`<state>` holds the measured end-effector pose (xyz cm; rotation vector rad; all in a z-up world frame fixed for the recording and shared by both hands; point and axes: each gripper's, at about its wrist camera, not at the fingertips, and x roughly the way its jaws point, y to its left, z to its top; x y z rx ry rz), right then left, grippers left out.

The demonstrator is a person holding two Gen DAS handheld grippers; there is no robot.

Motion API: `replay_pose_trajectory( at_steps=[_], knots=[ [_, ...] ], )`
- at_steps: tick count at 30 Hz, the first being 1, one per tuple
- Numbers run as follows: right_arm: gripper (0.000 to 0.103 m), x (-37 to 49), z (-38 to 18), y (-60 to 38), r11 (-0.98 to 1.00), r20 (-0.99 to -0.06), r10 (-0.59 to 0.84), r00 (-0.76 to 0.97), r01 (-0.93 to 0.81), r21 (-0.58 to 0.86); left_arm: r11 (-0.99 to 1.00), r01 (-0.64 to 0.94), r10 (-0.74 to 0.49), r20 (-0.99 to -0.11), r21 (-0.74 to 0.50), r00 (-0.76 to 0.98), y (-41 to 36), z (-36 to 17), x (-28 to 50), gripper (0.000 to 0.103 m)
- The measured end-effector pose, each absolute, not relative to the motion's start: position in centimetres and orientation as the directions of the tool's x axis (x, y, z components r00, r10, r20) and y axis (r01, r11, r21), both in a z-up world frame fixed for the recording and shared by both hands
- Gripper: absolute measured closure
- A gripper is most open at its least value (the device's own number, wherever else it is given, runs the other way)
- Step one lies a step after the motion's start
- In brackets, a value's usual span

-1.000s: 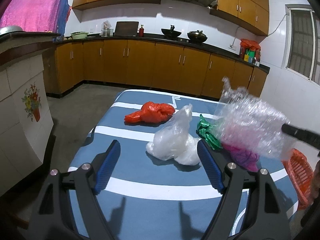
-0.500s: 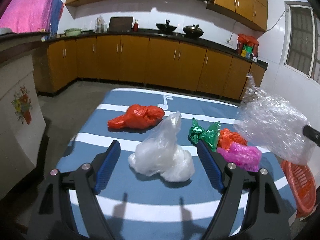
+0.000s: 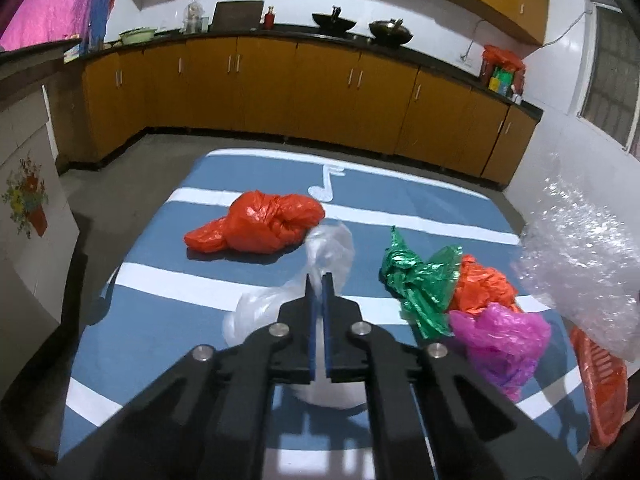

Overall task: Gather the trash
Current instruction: 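Carry the bubble wrap and clear bag over the red basket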

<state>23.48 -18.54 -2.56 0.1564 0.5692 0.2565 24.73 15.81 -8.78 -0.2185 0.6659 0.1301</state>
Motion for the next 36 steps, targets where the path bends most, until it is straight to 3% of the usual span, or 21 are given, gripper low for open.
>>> replay_pose_trajectory(
  at_steps=[18,36],
  knots=[
    [0.096,20.3,-0.8,-23.5,0.969,-0.469,0.197,0.861,-0.098,0.227,0.966,0.08,-0.198,-0.499,-0.248,0.844,7.8,-1.2,20.1,0.1],
    [0.096,15.6,-1.3,-33.2,0.965,-0.468,-0.029,0.883,0.146,0.216,0.88,0.382,-0.475,-0.469,-0.284,0.745,-6.3,0.0,19.3,0.1]
  ],
)
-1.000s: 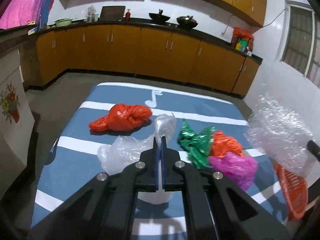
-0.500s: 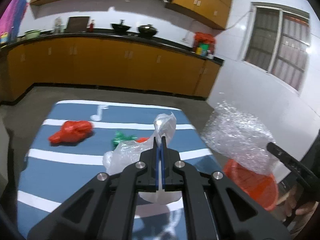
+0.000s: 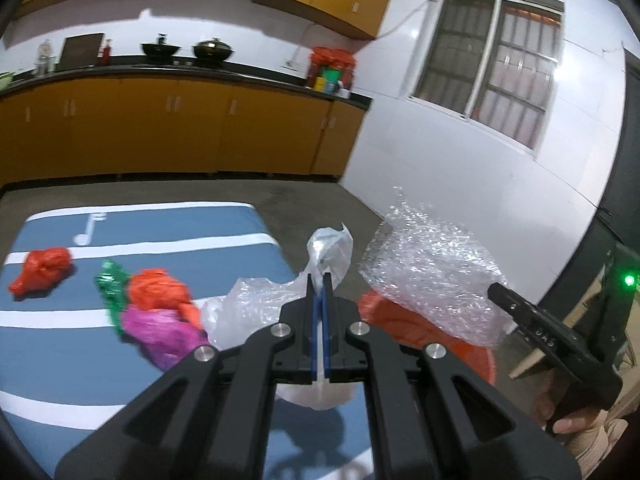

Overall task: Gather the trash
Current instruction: 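Carry the bubble wrap and clear bag over the red basket, then open both tools to drop the bubble wrap and clear bag into the basket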

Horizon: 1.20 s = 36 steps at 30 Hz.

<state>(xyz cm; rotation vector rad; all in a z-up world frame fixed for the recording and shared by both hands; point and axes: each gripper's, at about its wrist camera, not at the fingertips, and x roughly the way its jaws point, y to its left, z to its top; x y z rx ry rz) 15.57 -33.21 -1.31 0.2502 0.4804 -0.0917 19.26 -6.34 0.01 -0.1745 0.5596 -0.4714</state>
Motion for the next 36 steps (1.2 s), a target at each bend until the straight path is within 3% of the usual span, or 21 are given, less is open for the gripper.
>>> replay_pose_trajectory(
  at_steps=[13,33,36],
  knots=[
    [0.096,13.1,-3.1,-38.0,0.931,-0.502,-0.131,0.855,0.279,0.234,0.791,0.527,-0.609,-0.485,-0.31,0.628,-15.3,-2.2,19.7,0.1],
    [0.095,12.9,-4.9,-40.9,0.903,-0.52,-0.143,0.842,0.325,0.279,0.736,0.581,-0.663,-0.542,-0.346,0.517,-22.2,-5.4,23.2,0.099],
    [0.082,12.8,-5.2,-40.9,0.901,-0.524,-0.141,0.84,0.328,0.283,0.744,0.571,-0.654,-0.555,-0.347,0.514,-22.6,-6.0,23.6,0.081]
  ],
)
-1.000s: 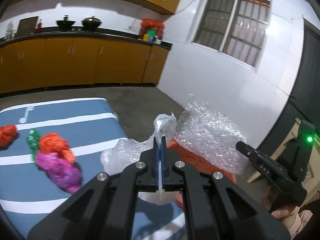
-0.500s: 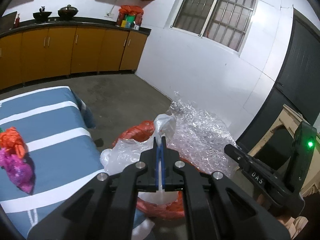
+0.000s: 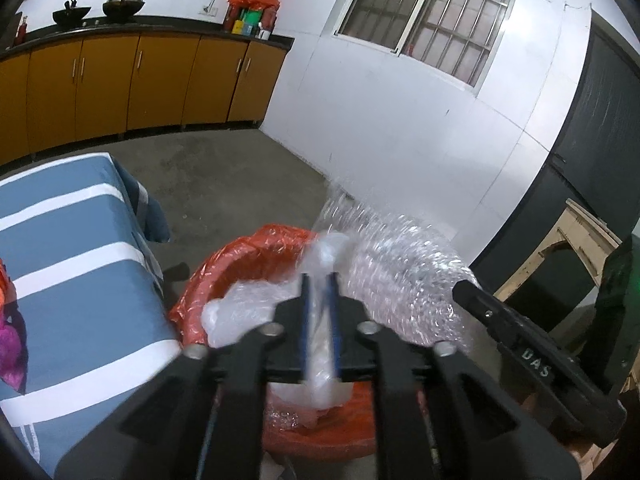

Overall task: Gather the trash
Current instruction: 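Open both tools to drop the bubble wrap and clear bag into the basket, then move both open tools back over the remaining bags on the table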

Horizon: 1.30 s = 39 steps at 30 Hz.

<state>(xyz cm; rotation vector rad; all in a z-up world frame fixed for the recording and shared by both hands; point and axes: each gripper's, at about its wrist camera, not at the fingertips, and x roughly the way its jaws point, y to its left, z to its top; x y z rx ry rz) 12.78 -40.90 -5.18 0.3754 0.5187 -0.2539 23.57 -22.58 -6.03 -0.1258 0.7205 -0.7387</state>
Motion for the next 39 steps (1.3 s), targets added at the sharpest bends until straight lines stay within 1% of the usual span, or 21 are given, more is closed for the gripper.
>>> replay_pose_trajectory(
  at_steps=[1,2,4,6,8,9,10,11,13,19,24,27,30,35,39],
  knots=[
    [0.071,12.7,-5.2,-41.0,0.9,-0.524,-0.142,0.84,0.33,0.285,0.75,0.562,-0.647,-0.559,-0.348,0.518,-22.5,-6.3,23.7,0.074],
    [0.061,12.5,-5.3,-41.1,0.898,-0.523,-0.147,0.839,0.335,0.285,0.757,0.553,-0.641,-0.563,-0.349,0.522,-22.2,-6.5,23.9,0.073],
    [0.056,12.3,-5.3,-41.2,0.895,-0.522,-0.159,0.838,0.345,0.282,0.767,0.535,-0.631,-0.572,-0.355,0.525,-21.7,-6.9,24.2,0.072],
    [0.056,12.1,-5.4,-41.4,0.892,-0.527,-0.166,0.833,0.354,0.279,0.784,0.512,-0.613,-0.577,-0.352,0.541,-20.8,-7.1,24.4,0.07],
    [0.056,12.0,-5.4,-41.4,0.892,-0.529,-0.175,0.83,0.362,0.272,0.808,0.488,-0.581,-0.575,-0.329,0.576,-19.7,-7.1,24.3,0.064],
    [0.056,12.0,-5.4,-41.2,0.893,-0.529,-0.183,0.829,0.365,0.262,0.828,0.468,-0.555,-0.571,-0.309,0.605,-18.7,-6.9,24.2,0.057],
    [0.056,12.0,-5.3,-41.0,0.897,-0.528,-0.192,0.827,0.366,0.248,0.839,0.455,-0.539,-0.568,-0.299,0.621,-18.1,-6.9,24.1,0.053],
    [0.056,12.1,-5.3,-40.7,0.9,-0.526,-0.199,0.827,0.366,0.235,0.855,0.435,-0.515,-0.567,-0.284,0.643,-17.1,-6.8,23.9,0.052],
    [0.056,12.3,-5.1,-40.0,0.91,-0.521,-0.207,0.828,0.358,0.207,0.885,0.394,-0.463,-0.566,-0.25,0.682,-15.4,-6.6,23.5,0.045],
    [0.056,13.9,-4.7,-36.9,0.943,-0.516,-0.164,0.841,0.287,0.169,0.955,0.268,-0.294,-0.543,-0.128,0.786,-9.6,-6.1,21.4,0.033],
    [0.056,15.9,-4.4,-32.3,0.974,-0.517,-0.065,0.854,0.168,0.154,0.987,0.131,-0.159,-0.519,-0.091,0.84,-3.6,-6.0,19.7,0.029],
    [0.056,17.1,-4.2,-28.9,0.986,-0.516,0.009,0.856,0.08,0.149,0.998,0.023,-0.047,-0.506,-0.055,0.861,0.6,-6.2,18.6,0.027],
    [0.056,18.5,-4.1,-25.4,0.987,-0.517,0.1,0.85,-0.019,0.16,0.997,-0.064,0.034,-0.5,-0.043,0.865,4.0,-6.3,17.7,0.025],
    [0.056,20.7,-3.9,-19.0,0.967,-0.517,0.248,0.819,-0.179,0.18,0.984,-0.171,0.121,-0.504,-0.055,0.855,8.9,-6.5,16.7,0.025],
    [0.056,22.0,-4.2,-14.6,0.946,-0.525,0.326,0.787,-0.273,0.177,0.969,-0.235,0.166,-0.511,-0.072,0.843,12.4,-6.7,16.0,0.025]
  ],
)
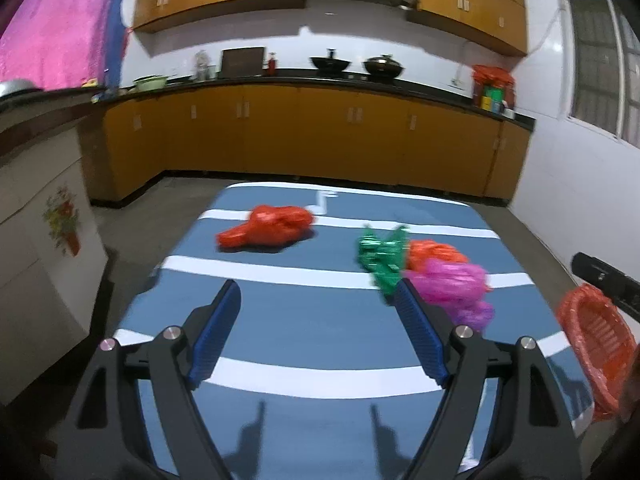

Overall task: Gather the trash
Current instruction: 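Move both open tools back over the remaining bags on the table, then grasp the pink plastic bag with the right tool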

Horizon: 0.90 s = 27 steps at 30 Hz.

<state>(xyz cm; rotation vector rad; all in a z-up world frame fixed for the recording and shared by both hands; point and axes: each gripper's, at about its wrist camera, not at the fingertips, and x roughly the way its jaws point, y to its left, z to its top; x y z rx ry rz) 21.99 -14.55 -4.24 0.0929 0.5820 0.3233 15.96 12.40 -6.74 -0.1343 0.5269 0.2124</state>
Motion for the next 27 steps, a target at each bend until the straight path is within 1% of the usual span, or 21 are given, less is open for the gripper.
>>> replay_pose_trajectory(
  at_steps=[5,13,15,17,18,20,21,22,23,25,27],
  knots=[
    [0.056,24.2,-5.3,-10.4,0.926,-0.562,0.374,0.738,-0.329,0.185,0.954,-0.285,0.196,-0.526,-0.094,0.828,15.0,-7.3,14.9,0.025],
    [0.057,26.5,-7.3,-7.8,0.929,-0.621,0.359,0.697,-0.329,0.168,0.94,-0.322,0.212,-0.543,-0.115,0.812,17.2,-8.1,14.4,0.025],
    [0.059,26.9,-7.8,-7.4,0.93,-0.637,0.355,0.684,-0.327,0.166,0.938,-0.325,0.21,-0.548,-0.121,0.81,17.5,-8.2,14.5,0.025],
    [0.066,27.1,-8.3,-7.1,0.93,-0.652,0.353,0.671,-0.33,0.164,0.937,-0.326,0.208,-0.552,-0.124,0.808,17.6,-8.4,14.5,0.025],
    [0.067,27.1,-8.5,-7.0,0.93,-0.658,0.351,0.666,-0.331,0.16,0.937,-0.326,0.206,-0.554,-0.126,0.807,17.6,-8.4,14.5,0.025],
    [0.075,27.0,-8.7,-6.9,0.93,-0.661,0.348,0.665,-0.336,0.151,0.937,-0.323,0.201,-0.558,-0.129,0.805,17.7,-8.6,14.6,0.025],
    [0.078,26.9,-8.7,-6.9,0.929,-0.66,0.347,0.666,-0.339,0.146,0.938,-0.322,0.198,-0.56,-0.13,0.804,17.6,-8.7,14.6,0.025],
    [0.085,26.8,-8.8,-6.8,0.929,-0.66,0.348,0.666,-0.342,0.144,0.938,-0.32,0.196,-0.562,-0.131,0.804,17.5,-8.8,14.7,0.025],
    [0.09,26.7,-8.8,-6.8,0.927,-0.66,0.35,0.665,-0.348,0.141,0.939,-0.318,0.193,-0.563,-0.131,0.803,17.5,-8.9,14.7,0.025],
    [0.093,26.4,-8.6,-6.7,0.923,-0.654,0.357,0.667,-0.358,0.139,0.94,-0.314,0.188,-0.565,-0.133,0.803,17.3,-9.0,14.8,0.025],
    [0.093,26.1,-8.3,-6.8,0.92,-0.646,0.365,0.671,-0.365,0.141,0.942,-0.307,0.183,-0.565,-0.133,0.804,17.0,-9.0,14.8,0.025]
  ],
)
